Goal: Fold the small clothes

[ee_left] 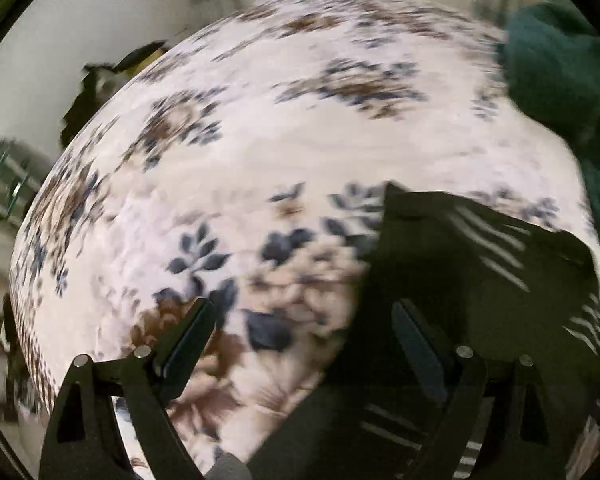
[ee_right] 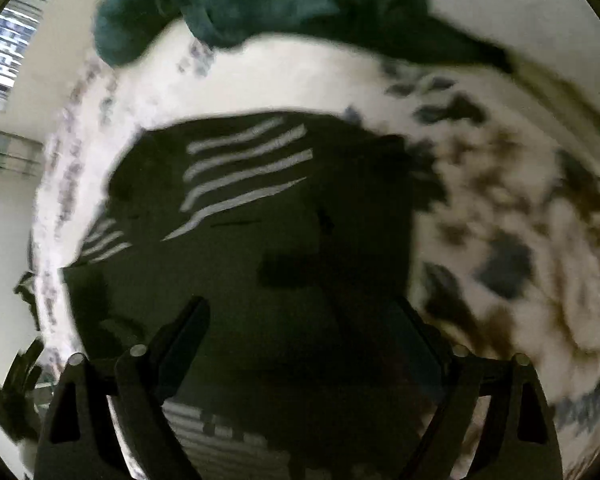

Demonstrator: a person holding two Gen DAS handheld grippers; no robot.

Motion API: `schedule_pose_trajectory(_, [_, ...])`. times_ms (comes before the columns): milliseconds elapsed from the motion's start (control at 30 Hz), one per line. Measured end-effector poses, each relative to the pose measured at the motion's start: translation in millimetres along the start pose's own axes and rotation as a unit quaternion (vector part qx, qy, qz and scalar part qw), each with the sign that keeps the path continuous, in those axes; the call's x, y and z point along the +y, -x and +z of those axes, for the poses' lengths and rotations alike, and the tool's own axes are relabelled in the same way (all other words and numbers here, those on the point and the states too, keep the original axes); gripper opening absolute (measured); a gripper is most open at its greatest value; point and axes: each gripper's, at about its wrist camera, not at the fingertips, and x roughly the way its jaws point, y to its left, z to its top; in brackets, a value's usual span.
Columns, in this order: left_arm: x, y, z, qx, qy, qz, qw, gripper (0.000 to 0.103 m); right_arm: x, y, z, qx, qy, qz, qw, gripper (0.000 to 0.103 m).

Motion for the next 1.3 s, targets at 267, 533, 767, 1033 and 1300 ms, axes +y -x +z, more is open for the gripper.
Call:
schedule_pose_trajectory(267, [-28.9, -51.0, 8.1, 0.027, -0.027, 0.008, 0.9992, 0.090, 13.8, 13.3, -1.8, -0.100, 0.058, -0.120, 0.986, 0.001])
schedule_pose_trajectory(533, [-60.8, -98.2, 31.1, 0.047, -0.091, 0.019, 0.9946, 0.090, -1.6, 46.8, 9.6, -0.131, 0.048, -0.134, 0.981, 0.001])
schedule_pose_trajectory(767, [-62.0, -112.7, 39.9, 0.053, -0.107, 0.012, 0.9927, 0.091, -32.1, 33.4, 16.7, -0.104, 0.024, -0.171, 0.980, 0.001])
schedule_pose_trajectory(1033, [-62.1, -71.3, 34.0, 0.032, -0.143, -0.005, 0.9892, 0.090, -34.4, 35.4, 13.5, -0.052, -0.022, -0.123, 0.991, 0.082])
schedule_pose_trajectory(1300, [-68.0, -18.4, 3.6, 0.001, -0.156, -0.021, 0.9875, 0.099, 23.3, 41.4, -30.0, -0.015, 0.071, -0.156, 0.985, 0.101])
